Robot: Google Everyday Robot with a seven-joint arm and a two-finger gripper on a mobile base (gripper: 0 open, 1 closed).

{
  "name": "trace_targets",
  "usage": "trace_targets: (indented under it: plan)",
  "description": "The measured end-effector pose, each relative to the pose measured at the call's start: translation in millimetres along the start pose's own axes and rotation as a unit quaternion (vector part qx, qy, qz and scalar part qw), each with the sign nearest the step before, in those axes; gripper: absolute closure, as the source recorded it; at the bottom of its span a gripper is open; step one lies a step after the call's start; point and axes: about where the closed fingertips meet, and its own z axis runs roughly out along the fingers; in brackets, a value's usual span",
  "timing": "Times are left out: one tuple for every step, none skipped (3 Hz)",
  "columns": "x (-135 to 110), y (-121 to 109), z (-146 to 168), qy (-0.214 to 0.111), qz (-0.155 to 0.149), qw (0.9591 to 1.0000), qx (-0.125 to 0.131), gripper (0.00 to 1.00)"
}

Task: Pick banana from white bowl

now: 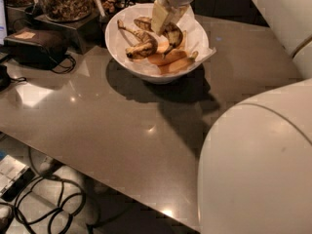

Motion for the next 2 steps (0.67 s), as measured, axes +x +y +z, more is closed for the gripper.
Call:
trace_targets:
  plan:
    - [5.4,33.6,-35.4,-0.025,-0.028,0.9993,0.0,1.0]
    - [5.4,33.7,-35.5,-0.025,-0.028,0.9993,0.0,1.0]
